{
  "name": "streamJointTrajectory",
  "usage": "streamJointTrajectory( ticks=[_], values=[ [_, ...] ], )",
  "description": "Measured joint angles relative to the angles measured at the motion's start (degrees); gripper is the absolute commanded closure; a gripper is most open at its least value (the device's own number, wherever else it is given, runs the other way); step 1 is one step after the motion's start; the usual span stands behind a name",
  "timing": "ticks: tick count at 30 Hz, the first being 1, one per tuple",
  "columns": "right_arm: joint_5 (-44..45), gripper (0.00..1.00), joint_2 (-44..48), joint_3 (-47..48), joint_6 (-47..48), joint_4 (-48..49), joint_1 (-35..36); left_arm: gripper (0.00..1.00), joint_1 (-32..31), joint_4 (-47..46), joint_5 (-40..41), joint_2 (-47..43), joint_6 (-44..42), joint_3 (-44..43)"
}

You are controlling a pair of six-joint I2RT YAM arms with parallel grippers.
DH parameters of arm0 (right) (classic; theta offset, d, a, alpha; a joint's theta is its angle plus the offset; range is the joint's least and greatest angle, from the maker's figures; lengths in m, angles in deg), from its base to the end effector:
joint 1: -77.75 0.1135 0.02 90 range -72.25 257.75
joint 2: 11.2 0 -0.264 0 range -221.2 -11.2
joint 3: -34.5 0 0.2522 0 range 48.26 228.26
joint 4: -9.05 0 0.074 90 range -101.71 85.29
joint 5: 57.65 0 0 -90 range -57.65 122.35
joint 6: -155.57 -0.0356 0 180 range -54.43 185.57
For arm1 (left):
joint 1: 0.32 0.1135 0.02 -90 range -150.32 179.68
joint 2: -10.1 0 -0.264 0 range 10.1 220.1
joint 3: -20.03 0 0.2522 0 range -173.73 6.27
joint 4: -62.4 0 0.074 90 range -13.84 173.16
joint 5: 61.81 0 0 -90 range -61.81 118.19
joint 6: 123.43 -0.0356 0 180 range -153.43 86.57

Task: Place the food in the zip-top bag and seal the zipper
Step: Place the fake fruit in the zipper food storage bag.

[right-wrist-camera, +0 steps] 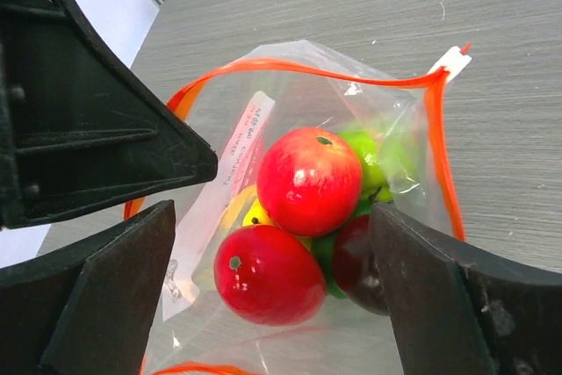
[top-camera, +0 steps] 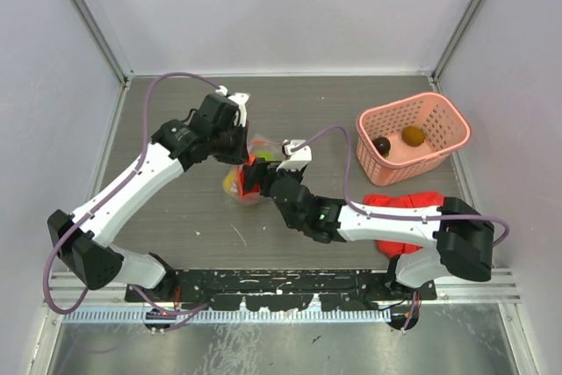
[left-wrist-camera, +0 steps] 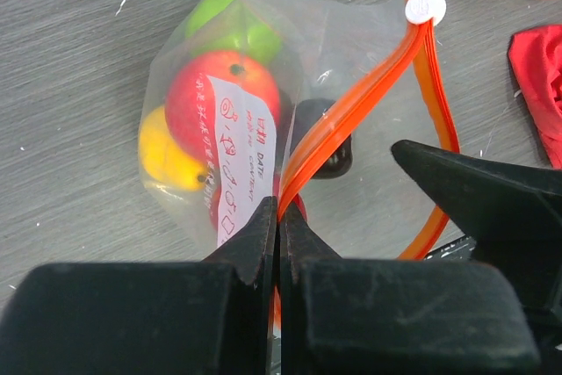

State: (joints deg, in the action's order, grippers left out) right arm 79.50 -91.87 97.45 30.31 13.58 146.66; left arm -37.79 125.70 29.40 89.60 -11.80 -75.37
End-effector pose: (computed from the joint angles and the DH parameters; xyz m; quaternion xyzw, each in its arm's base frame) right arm 0.1370 0.2827 0.2748 0.0299 0.7594 0.2566 0.5971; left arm 0.2295 -0.1750 0.3615 0.1246 0.9233 -0.1706 0.3208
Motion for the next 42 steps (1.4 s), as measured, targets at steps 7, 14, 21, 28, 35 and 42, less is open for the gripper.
streamJointTrajectory(
  ticks=[7, 14, 21, 28, 35, 42],
  values=[
    [0.04, 0.05, 5.73, 3.13, 2.47, -7.41, 0.0, 1.0, 0.04, 0.02, 0.07, 0.0, -0.07, 0.15],
    [-0.96, 0.11, 7.89, 10.34, 2.43, -19.34, -2.51, 1.0, 0.04, 0.04, 0.76, -0.02, -0.59, 0.15],
    [-9.05, 0.23, 6.75, 14.58, -1.07, -32.33, -11.78, 1.0, 0.04, 0.07, 1.22, -0.02, -1.53, 0.15],
    [-17.94, 0.44, 0.55, 16.2, -2.56, -38.49, -15.63, 1.0, 0.04, 0.07, 1.6, -0.02, -1.57, 0.17],
    [-20.46, 0.81, -5.88, 21.44, -1.81, -43.87, -15.63, 1.0, 0.04, 0.15, 2.54, -0.15, -1.97, 0.17],
    [-18.16, 0.99, -10.69, 37.64, 1.25, -54.8, -16.11, 1.0, 0.04, 1.18, 5.25, -1.57, -3.13, 0.2]
  ],
)
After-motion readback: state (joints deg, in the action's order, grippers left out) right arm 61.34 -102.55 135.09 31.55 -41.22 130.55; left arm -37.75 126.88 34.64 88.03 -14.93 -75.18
